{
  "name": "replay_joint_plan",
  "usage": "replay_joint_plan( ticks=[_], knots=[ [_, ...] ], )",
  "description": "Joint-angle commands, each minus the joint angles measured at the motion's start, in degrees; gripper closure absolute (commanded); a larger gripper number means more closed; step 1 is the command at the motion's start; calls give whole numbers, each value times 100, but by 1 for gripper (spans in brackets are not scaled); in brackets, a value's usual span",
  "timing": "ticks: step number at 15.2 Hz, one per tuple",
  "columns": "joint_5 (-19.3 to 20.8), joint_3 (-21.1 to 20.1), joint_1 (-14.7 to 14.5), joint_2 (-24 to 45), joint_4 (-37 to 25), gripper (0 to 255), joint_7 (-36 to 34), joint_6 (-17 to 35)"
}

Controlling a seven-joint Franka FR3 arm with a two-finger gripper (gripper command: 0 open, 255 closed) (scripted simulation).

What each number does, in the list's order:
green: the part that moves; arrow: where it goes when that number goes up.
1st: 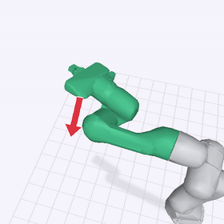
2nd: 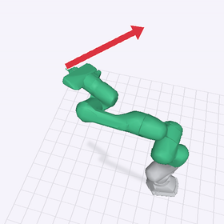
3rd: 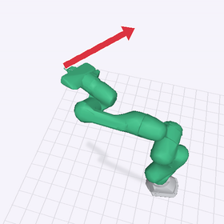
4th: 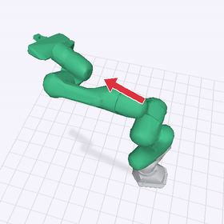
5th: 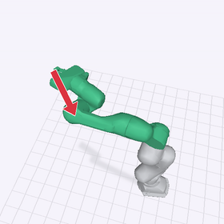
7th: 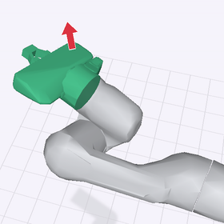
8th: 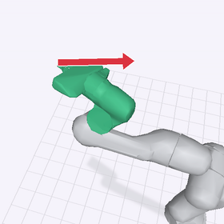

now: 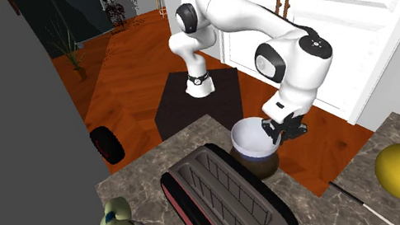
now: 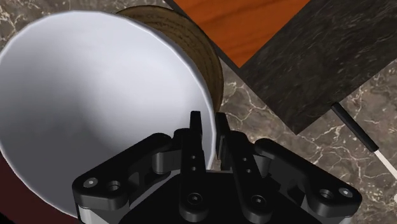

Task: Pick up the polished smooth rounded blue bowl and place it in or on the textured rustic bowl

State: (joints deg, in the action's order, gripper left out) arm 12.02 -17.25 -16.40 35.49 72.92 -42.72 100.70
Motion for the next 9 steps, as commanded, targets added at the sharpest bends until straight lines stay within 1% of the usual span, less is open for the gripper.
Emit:
replay_joint_plan(
  ticks=[1, 6, 9],
  knots=[
    [11, 6, 10, 21, 118, 255, -13, 143],
    [47, 27, 22, 121, 373, 255, -51, 491],
    [47, 27, 22, 121, 373, 255, -51, 491]
  ],
)
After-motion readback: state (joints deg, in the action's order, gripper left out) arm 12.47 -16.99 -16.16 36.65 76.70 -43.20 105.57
